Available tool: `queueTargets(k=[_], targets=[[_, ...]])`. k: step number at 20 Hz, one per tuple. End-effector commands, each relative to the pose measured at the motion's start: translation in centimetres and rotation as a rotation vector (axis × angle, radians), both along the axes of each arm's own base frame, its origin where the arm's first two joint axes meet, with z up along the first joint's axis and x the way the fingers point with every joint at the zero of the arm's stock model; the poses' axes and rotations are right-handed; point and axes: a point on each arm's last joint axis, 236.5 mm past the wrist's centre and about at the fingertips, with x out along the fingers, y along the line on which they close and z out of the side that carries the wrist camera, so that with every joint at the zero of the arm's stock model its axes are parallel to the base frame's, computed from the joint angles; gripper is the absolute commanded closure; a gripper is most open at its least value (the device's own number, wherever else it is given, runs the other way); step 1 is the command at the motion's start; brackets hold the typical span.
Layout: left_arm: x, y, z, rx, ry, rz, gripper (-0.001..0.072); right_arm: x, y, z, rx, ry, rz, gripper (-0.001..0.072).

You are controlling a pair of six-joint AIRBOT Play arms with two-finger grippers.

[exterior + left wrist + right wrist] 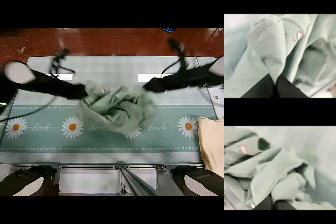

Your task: Fold the shirts.

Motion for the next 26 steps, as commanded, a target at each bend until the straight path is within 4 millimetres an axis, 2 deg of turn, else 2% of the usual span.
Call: queueTargets(k=[1, 3, 4, 6, 7, 8, 11, 14, 16, 17, 19, 22, 24, 26], targets=[[1.9, 5.9, 15.2, -0.072, -0.398, 0.176, 0.0683, 1.4, -4.4, 13.9, -0.120, -0.314, -0.099, 0.0691], [-0.1, 9.0, 22.8, -0.079, -0.599, 0.255, 0.0683, -0.1, -5.3, 20.3, -0.145, -0.461, -0.119, 0.0691], [-1.4, 10.1, 25.5, -0.067, -0.682, 0.277, 0.0683, -1.4, -5.4, 23.1, -0.143, -0.527, -0.119, 0.0691], [-4.4, 11.5, 29.2, -0.050, -0.797, 0.317, 0.0683, -4.0, -6.2, 27.2, -0.143, -0.642, -0.149, 0.0691], [-6.0, 11.7, 29.7, -0.038, -0.814, 0.319, 0.0684, -5.4, -6.7, 28.3, -0.150, -0.680, -0.166, 0.0691], [-7.6, 11.6, 29.3, -0.019, -0.800, 0.303, 0.0683, -6.9, -7.5, 29.1, -0.169, -0.709, -0.194, 0.0691], [-11.9, 11.0, 26.7, 0.045, -0.722, 0.248, 0.0683, -11.0, -10.0, 31.3, -0.212, -0.791, -0.280, 0.0691], [-14.6, 11.2, 23.8, 0.056, -0.640, 0.270, 0.0683, -14.3, -11.3, 31.7, -0.225, -0.798, -0.328, 0.0691], [-15.6, 10.9, 20.6, 0.036, -0.544, 0.282, 0.0683, -15.1, -10.1, 30.8, -0.187, -0.767, -0.289, 0.0691], [-16.0, 10.8, 18.0, 0.040, -0.471, 0.276, 0.0683, -14.8, -9.5, 29.5, -0.177, -0.726, -0.262, 0.0691], [-16.6, 10.5, 12.3, 0.041, -0.314, 0.261, 0.0683, -13.0, -8.7, 25.3, -0.188, -0.601, -0.222, 0.0691], [-17.1, 9.0, 3.4, -0.023, -0.066, 0.226, 0.0683, -8.3, -8.6, 18.2, -0.213, -0.445, -0.222, 0.0691], [-17.2, 7.5, -2.4, -0.104, 0.087, 0.225, 0.0683, -4.9, -7.8, 13.2, -0.208, -0.340, -0.204, 0.0691], [-16.2, 6.5, -7.3, -0.203, 0.161, 0.287, 0.0683, -1.2, -6.9, 8.4, -0.206, -0.239, -0.179, 0.0691]])
